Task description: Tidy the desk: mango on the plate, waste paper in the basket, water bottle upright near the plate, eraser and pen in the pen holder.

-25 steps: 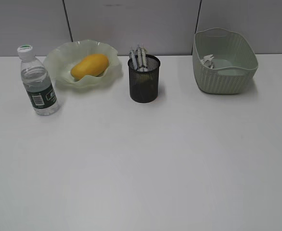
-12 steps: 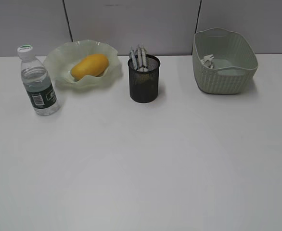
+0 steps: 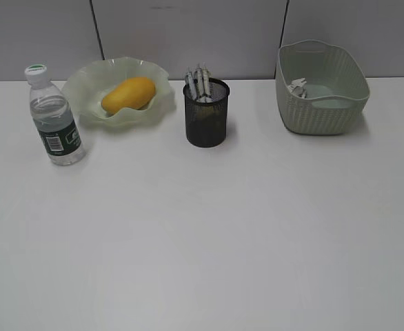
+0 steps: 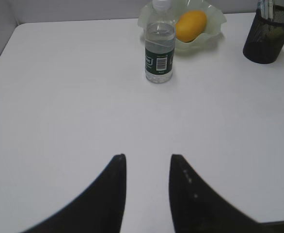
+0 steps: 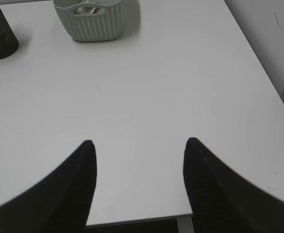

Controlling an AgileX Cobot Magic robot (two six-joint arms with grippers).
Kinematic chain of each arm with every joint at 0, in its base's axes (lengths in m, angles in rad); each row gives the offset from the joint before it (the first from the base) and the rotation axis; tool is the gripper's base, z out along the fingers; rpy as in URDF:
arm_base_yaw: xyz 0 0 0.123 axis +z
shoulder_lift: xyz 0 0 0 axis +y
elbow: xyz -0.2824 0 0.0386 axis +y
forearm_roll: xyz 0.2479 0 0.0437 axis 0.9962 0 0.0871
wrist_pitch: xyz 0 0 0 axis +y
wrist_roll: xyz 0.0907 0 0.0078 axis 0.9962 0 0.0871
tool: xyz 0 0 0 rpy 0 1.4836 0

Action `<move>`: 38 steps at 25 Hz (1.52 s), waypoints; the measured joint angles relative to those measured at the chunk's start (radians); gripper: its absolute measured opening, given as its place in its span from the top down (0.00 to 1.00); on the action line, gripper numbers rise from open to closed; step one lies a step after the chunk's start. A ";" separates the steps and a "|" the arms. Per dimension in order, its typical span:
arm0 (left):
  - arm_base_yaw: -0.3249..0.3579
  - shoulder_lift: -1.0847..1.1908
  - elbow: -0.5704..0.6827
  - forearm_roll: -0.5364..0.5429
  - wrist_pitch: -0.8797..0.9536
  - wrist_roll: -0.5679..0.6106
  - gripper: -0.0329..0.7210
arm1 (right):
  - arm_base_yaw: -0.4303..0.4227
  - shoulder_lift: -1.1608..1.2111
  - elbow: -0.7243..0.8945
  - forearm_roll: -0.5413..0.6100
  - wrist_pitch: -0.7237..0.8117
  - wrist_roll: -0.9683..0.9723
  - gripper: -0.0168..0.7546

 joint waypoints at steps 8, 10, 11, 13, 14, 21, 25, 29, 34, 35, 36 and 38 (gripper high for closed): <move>0.000 0.000 0.000 0.000 0.000 0.000 0.64 | 0.000 0.000 0.000 0.000 0.000 0.000 0.38; 0.000 0.000 0.000 0.000 0.000 0.000 0.64 | 0.000 0.000 0.000 0.000 0.000 0.000 0.38; 0.000 0.000 0.000 0.000 0.000 0.000 0.64 | 0.000 0.000 0.000 0.000 0.000 0.000 0.38; 0.000 0.000 0.000 0.000 0.000 0.000 0.64 | 0.000 0.000 0.000 0.000 0.000 0.000 0.38; 0.000 0.000 0.000 0.000 0.000 0.000 0.64 | 0.000 0.000 0.000 0.000 0.000 0.000 0.38; 0.000 0.000 0.000 0.000 0.000 0.000 0.64 | 0.000 0.000 0.000 0.000 0.000 0.000 0.38; 0.000 0.000 0.000 0.000 0.000 0.000 0.64 | 0.000 0.000 0.000 0.000 0.000 0.000 0.38; 0.000 0.000 0.000 0.000 0.000 0.000 0.64 | 0.000 0.000 0.000 0.000 0.000 0.000 0.38; 0.000 0.000 0.000 0.000 0.000 0.000 0.64 | 0.000 0.000 0.000 0.000 0.000 0.000 0.38; 0.000 0.000 0.000 0.000 0.000 0.000 0.64 | 0.000 0.000 0.000 0.000 0.000 0.000 0.38; 0.000 0.000 0.000 0.000 0.000 0.000 0.64 | 0.000 0.000 0.000 0.000 0.000 0.000 0.38; 0.000 0.000 0.000 0.000 0.000 0.000 0.64 | 0.000 0.000 0.000 0.000 0.000 0.000 0.38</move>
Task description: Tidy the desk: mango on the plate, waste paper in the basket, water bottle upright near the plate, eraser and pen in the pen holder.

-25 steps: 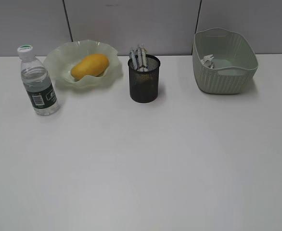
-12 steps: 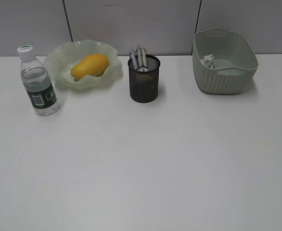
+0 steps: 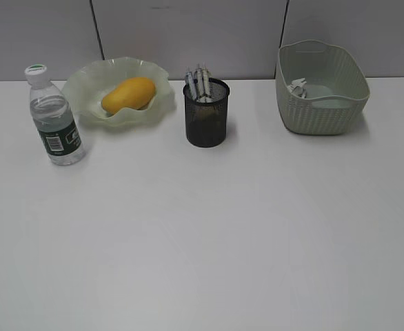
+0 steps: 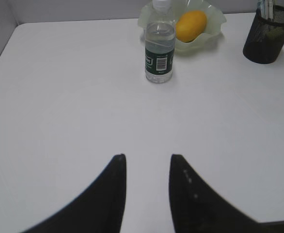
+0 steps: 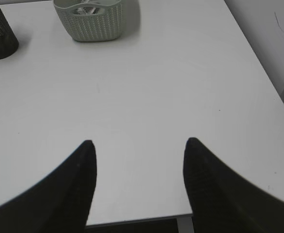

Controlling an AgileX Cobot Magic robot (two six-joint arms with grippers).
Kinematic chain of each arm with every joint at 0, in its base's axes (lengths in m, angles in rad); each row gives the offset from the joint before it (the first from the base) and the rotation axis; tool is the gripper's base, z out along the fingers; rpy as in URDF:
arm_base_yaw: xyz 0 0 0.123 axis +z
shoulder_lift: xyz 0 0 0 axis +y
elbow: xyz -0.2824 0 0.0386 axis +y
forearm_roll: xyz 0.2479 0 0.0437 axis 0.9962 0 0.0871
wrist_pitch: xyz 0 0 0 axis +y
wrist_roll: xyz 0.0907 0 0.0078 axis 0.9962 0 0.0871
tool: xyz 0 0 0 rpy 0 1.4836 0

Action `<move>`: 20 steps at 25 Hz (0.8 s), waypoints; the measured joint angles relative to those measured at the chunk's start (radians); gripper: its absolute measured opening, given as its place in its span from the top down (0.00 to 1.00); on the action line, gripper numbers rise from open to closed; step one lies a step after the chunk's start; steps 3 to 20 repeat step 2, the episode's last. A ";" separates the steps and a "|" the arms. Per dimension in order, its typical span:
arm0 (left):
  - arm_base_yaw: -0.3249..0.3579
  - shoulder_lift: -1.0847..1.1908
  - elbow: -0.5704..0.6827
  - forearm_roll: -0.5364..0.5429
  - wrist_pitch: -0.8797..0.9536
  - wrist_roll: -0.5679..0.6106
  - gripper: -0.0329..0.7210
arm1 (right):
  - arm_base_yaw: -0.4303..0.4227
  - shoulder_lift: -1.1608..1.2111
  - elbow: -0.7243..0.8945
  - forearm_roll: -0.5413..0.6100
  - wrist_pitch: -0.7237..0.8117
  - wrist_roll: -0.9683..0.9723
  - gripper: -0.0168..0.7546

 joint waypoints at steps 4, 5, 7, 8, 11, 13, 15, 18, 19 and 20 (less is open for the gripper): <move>0.000 0.000 0.000 0.000 0.000 0.000 0.64 | 0.000 0.000 0.000 0.000 0.001 0.000 0.38; 0.000 0.000 0.000 0.000 0.000 0.000 0.64 | 0.000 0.000 0.000 0.000 0.001 0.000 0.38; 0.000 0.000 0.000 0.000 0.000 0.000 0.64 | 0.000 0.000 0.000 0.000 0.001 0.000 0.38; 0.000 0.000 0.000 0.000 0.000 0.000 0.64 | 0.000 0.000 0.000 0.000 0.001 0.000 0.38; 0.000 0.000 0.000 0.000 0.000 0.000 0.64 | 0.000 0.000 0.000 0.000 0.001 0.000 0.38; 0.000 0.000 0.000 0.000 0.000 0.000 0.64 | 0.000 0.000 0.000 0.000 0.001 0.000 0.38; 0.000 0.000 0.000 0.000 0.000 0.000 0.64 | 0.000 0.000 0.000 0.000 0.001 0.000 0.38; 0.000 0.000 0.000 0.000 0.000 0.000 0.64 | 0.000 0.000 0.000 0.000 0.001 0.000 0.38; 0.000 0.000 0.000 0.000 0.000 0.000 0.64 | 0.000 0.000 0.000 0.000 0.001 0.000 0.38; 0.000 0.000 0.000 0.000 0.000 0.000 0.64 | 0.000 0.000 0.000 0.000 0.001 0.000 0.38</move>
